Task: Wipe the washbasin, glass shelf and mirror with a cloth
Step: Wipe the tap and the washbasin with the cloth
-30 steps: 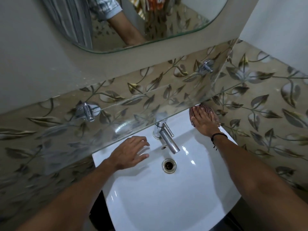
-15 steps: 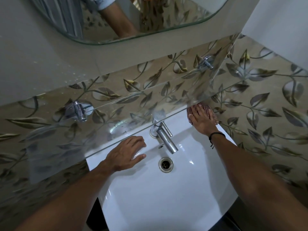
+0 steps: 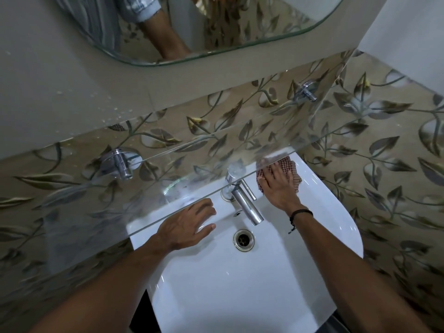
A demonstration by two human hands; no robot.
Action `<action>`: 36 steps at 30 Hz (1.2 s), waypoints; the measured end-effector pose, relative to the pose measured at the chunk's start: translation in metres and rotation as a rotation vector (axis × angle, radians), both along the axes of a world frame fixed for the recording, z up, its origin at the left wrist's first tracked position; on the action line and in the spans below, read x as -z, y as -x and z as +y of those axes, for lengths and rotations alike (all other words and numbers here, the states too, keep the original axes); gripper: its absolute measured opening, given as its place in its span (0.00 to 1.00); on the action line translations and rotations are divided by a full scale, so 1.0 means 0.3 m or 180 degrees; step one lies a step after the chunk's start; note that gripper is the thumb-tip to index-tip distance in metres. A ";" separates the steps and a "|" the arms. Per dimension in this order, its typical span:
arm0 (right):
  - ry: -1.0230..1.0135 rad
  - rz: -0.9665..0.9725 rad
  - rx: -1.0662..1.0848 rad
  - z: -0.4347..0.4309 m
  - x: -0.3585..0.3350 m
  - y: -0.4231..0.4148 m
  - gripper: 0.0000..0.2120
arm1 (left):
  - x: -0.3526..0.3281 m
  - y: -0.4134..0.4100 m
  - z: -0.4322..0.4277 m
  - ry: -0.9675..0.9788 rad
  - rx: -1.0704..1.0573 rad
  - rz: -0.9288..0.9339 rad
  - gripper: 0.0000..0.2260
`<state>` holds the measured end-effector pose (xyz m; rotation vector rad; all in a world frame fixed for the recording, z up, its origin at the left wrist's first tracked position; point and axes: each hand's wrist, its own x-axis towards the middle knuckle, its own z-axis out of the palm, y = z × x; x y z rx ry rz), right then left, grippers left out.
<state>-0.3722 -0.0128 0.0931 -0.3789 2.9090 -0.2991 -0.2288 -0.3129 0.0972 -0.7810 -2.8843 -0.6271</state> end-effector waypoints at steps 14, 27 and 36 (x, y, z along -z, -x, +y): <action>0.0112 -0.0119 -0.0722 -0.011 -0.046 -0.062 0.36 | 0.023 0.005 0.004 -0.0088 -0.0163 -0.0131 0.15; 0.0372 0.0545 -0.0882 -0.085 0.015 -0.114 0.26 | 0.014 0.007 0.005 -0.0169 -0.0121 -0.0096 0.13; 0.0241 0.1026 -0.0921 -0.090 0.087 -0.213 0.33 | 0.018 0.014 0.004 -0.0169 -0.0132 -0.0081 0.13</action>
